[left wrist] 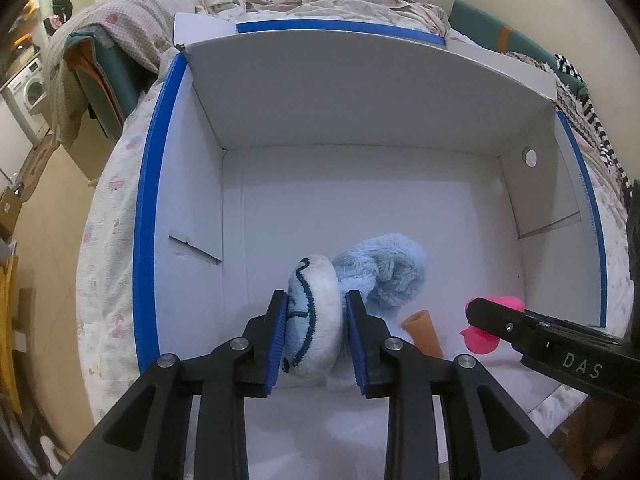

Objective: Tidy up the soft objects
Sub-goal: 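Carry the blue plush and pink toy into the box with both tools, then open both tools to release the plush and pink toy in the box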

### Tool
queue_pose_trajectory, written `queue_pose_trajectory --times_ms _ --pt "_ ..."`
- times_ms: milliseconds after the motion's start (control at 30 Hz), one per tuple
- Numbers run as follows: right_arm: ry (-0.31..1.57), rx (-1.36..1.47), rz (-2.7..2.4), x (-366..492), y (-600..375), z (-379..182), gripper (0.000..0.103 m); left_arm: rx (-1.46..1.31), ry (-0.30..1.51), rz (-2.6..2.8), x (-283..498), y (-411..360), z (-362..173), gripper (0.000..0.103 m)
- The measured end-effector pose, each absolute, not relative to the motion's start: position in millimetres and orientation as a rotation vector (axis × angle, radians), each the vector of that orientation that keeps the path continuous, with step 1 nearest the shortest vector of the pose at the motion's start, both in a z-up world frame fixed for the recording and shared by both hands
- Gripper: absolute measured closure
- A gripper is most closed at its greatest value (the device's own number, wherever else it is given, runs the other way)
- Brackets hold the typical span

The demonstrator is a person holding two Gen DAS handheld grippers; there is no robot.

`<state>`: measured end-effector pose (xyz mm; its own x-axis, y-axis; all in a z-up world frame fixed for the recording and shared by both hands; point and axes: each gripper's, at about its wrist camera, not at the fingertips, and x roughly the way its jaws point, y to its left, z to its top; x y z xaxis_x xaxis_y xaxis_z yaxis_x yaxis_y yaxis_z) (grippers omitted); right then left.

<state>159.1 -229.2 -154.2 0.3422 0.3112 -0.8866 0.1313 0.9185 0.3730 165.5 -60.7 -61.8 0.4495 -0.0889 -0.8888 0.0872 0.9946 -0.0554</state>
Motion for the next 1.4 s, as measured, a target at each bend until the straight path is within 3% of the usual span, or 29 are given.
queue_pose_trajectory --times_ms 333,467,633,700,1067,1400 --pt "1.236 0.406 0.11 163.3 -230.1 -156.5 0.053 0.038 1.103 -0.108 159.4 -67.6 -58.4 0.053" --pt "1.226 0.414 0.104 163.5 -232.5 -153.6 0.029 0.06 1.081 -0.084 157.5 -67.4 -52.4 0.04" --pt "1.11 0.399 0.095 162.0 -234.8 -130.8 0.014 0.053 1.054 -0.059 156.0 -60.7 -43.8 0.039" --pt "1.083 0.397 0.09 161.2 -235.5 -124.8 0.0 0.053 1.049 -0.048 154.4 -57.7 -41.6 0.039" --pt "0.998 0.459 0.059 146.5 -243.9 -110.9 0.0 0.02 1.011 -0.019 139.4 -44.7 -27.2 0.039" --pt "0.933 0.322 0.031 118.6 -242.3 -95.6 0.0 -0.015 1.001 -0.033 121.8 -33.6 -11.1 0.039"
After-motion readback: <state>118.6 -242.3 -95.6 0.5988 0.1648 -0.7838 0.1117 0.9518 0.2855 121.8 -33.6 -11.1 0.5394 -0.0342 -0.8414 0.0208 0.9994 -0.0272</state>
